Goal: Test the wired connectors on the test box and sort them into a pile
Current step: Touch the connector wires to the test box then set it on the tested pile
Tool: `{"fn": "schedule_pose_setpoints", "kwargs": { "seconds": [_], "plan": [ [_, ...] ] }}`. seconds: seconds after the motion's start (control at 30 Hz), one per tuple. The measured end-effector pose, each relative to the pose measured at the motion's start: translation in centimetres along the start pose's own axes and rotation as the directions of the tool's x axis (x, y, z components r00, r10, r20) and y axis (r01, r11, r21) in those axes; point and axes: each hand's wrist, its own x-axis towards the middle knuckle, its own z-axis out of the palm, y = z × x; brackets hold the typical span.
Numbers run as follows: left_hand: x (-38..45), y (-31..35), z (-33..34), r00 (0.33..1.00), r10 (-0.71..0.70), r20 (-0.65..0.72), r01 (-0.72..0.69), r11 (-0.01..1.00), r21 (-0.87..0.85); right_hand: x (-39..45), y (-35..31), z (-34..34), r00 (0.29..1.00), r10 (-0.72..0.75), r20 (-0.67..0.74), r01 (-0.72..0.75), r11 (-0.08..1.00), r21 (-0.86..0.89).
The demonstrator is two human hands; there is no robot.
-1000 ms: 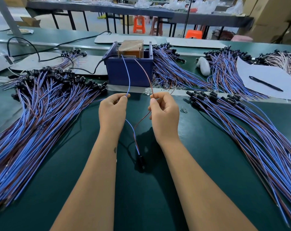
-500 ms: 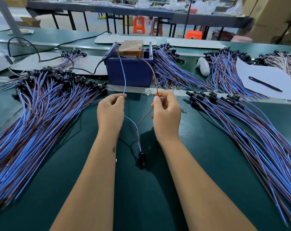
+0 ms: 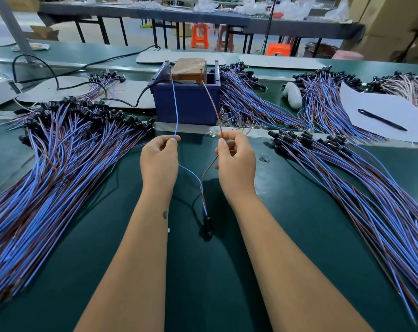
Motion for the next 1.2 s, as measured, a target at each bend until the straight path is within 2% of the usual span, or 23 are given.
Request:
{"fn": "schedule_pose_setpoints", "kwargs": {
  "seconds": [0.83, 1.2],
  "plan": [
    [-0.02, 0.16, -0.34, 0.999, -0.043, -0.025, 0.043, 0.999, -0.005, 0.01, 0.48, 0.13, 0.995, 0.079, 0.056, -0.075, 0.995, -0.068],
    [0.05, 0.32, -0.38, 0.996, -0.08, -0.036, 0.078, 0.995, -0.066, 0.02, 0.52, 0.1, 0.994, 0.091, 0.057, -0.086, 0.994, -0.074]
  ]
}}
